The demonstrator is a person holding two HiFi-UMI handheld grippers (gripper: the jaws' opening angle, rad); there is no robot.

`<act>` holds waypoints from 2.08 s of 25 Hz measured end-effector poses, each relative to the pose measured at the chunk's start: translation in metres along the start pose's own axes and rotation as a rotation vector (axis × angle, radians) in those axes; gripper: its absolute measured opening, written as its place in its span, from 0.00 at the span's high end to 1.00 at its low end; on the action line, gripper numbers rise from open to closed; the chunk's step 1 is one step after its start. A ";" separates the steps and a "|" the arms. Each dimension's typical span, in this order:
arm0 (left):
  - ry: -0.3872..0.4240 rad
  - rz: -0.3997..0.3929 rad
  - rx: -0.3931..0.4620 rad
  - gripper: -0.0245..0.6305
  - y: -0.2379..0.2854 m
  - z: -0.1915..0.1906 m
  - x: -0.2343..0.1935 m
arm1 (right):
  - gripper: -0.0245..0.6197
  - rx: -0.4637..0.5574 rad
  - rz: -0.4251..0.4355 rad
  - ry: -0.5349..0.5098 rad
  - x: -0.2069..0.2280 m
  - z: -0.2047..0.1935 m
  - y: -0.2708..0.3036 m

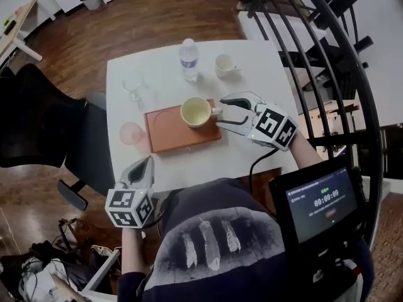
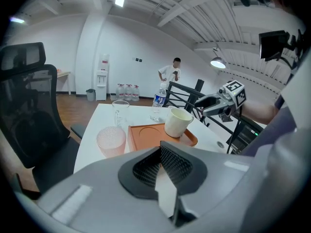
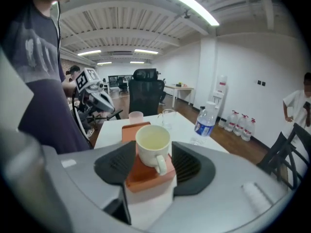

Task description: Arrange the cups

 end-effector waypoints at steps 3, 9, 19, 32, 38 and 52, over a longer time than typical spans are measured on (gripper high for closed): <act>0.009 -0.026 -0.025 0.94 0.006 -0.008 0.009 | 0.60 0.099 -0.051 0.056 -0.008 0.010 -0.020; 0.035 -0.073 -0.038 0.94 0.003 0.006 0.033 | 0.60 0.335 -0.063 0.196 -0.022 0.045 -0.060; 0.126 -0.140 0.078 0.94 0.012 0.065 0.050 | 0.95 0.396 -0.049 0.320 -0.037 0.023 -0.078; 0.249 -0.076 0.131 0.94 0.029 0.087 0.011 | 0.95 0.389 -0.013 0.331 -0.025 0.010 -0.033; 0.286 -0.067 0.148 0.94 0.026 0.101 0.034 | 0.95 0.357 0.016 0.344 -0.027 0.013 -0.053; 0.367 0.270 0.025 0.78 -0.011 0.034 -0.062 | 0.95 0.306 0.046 0.358 -0.026 0.004 -0.022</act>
Point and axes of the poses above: the fingertips, and each gripper's own axes: y forward along the fingers, x to its right, z out of its top, the point moved 4 cm from there along -y, backward along the fingers
